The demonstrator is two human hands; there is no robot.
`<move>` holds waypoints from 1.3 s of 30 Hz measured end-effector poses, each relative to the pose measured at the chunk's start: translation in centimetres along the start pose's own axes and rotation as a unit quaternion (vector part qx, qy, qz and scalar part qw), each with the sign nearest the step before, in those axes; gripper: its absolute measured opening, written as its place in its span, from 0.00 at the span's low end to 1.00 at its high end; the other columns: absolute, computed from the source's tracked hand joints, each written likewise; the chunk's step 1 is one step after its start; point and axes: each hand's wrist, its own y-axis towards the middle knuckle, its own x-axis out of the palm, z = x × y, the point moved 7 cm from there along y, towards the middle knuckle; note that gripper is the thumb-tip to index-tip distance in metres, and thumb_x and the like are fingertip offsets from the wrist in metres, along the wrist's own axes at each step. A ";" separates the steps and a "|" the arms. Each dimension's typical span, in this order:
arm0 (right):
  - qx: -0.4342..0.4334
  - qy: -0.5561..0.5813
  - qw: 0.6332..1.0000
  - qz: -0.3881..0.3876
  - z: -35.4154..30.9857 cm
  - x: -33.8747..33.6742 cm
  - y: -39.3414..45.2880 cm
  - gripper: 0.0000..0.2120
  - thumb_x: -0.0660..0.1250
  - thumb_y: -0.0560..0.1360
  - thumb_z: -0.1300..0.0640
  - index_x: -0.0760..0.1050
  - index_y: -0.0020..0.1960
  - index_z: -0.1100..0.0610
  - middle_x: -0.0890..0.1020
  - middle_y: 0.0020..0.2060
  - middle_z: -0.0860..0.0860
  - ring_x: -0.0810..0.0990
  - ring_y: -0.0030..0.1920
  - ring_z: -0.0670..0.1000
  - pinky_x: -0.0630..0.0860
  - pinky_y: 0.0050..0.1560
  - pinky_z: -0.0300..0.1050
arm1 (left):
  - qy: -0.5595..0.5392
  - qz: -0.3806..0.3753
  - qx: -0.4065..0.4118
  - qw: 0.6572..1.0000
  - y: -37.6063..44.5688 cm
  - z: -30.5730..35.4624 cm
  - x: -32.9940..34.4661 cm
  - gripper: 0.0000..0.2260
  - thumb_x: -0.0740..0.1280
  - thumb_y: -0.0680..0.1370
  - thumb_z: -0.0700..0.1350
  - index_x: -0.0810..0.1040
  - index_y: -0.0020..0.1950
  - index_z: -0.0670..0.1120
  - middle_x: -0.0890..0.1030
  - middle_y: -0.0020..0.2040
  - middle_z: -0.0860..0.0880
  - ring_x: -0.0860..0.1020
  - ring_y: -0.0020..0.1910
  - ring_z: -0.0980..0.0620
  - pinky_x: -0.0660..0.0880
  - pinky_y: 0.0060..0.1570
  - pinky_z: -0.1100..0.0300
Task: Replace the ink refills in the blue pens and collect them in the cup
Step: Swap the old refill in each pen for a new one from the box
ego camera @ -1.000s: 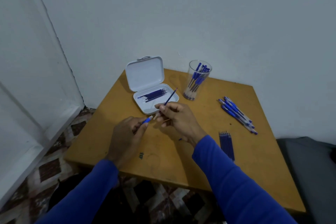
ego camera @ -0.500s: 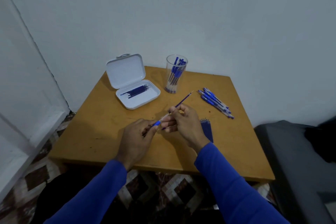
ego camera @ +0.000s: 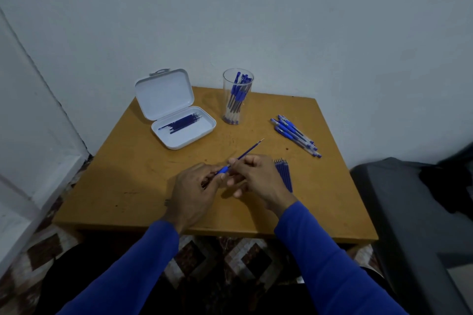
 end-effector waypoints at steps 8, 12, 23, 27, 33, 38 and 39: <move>-0.003 -0.012 0.999 0.053 0.5 -1.2 0.1 0.12 0.68 0.81 0.54 0.79 0.52 0.65 0.85 0.44 0.61 0.79 0.32 0.50 0.72 0.24 0.40 | 0.007 0.000 0.003 1.000 -0.4 -0.4 0.5 0.08 0.70 0.80 0.47 0.85 0.58 0.52 0.80 0.42 0.60 0.78 0.42 0.59 0.72 0.38 0.70; 0.021 -0.013 0.999 0.034 0.8 -0.5 0.3 0.13 0.68 0.81 0.51 0.80 0.52 0.62 0.86 0.44 0.58 0.76 0.30 0.49 0.70 0.23 0.39 | 0.011 -0.001 -0.001 1.000 -0.3 -0.5 0.5 0.09 0.70 0.80 0.47 0.84 0.59 0.51 0.79 0.42 0.60 0.78 0.42 0.59 0.71 0.38 0.70; 0.027 -0.020 0.986 0.165 1.8 -2.5 0.3 0.16 0.62 0.83 0.45 0.81 0.52 0.57 0.84 0.40 0.54 0.76 0.28 0.47 0.72 0.24 0.41 | 0.004 0.000 -0.010 1.000 -0.3 -0.9 0.6 0.10 0.68 0.80 0.50 0.84 0.59 0.51 0.81 0.44 0.60 0.79 0.43 0.60 0.77 0.41 0.61; 0.024 -0.231 0.959 0.165 2.5 -2.6 0.8 0.04 0.67 0.82 0.53 0.81 0.53 0.49 0.82 0.45 0.45 0.79 0.41 0.43 0.80 0.41 0.41 | 0.009 -0.007 -0.015 1.000 -0.3 -1.0 0.7 0.11 0.68 0.80 0.51 0.84 0.60 0.51 0.81 0.46 0.60 0.79 0.45 0.62 0.77 0.43 0.64; -0.013 -0.336 0.931 0.140 1.9 -1.1 1.5 0.07 0.70 0.80 0.54 0.82 0.57 0.51 0.81 0.51 0.43 0.77 0.51 0.41 0.73 0.52 0.35 | 0.030 -0.022 -0.021 0.999 -0.3 -1.1 0.9 0.11 0.68 0.81 0.51 0.83 0.61 0.51 0.80 0.46 0.60 0.78 0.45 0.63 0.74 0.43 0.68; -0.019 -0.156 0.970 0.184 2.3 -2.5 0.9 0.03 0.69 0.80 0.57 0.81 0.49 0.51 0.84 0.45 0.48 0.79 0.42 0.43 0.77 0.42 0.38 | 0.030 -0.027 -0.017 0.999 -0.3 -1.1 1.1 0.10 0.70 0.79 0.50 0.84 0.59 0.52 0.79 0.42 0.60 0.77 0.42 0.60 0.74 0.39 0.68; -0.007 -0.082 0.980 0.181 2.5 -2.7 0.6 0.04 0.68 0.80 0.59 0.81 0.50 0.53 0.85 0.44 0.50 0.78 0.37 0.43 0.76 0.35 0.37 | 0.035 -0.026 -0.016 0.999 -0.3 -1.0 1.1 0.10 0.71 0.79 0.50 0.85 0.59 0.52 0.79 0.41 0.59 0.77 0.41 0.59 0.71 0.37 0.70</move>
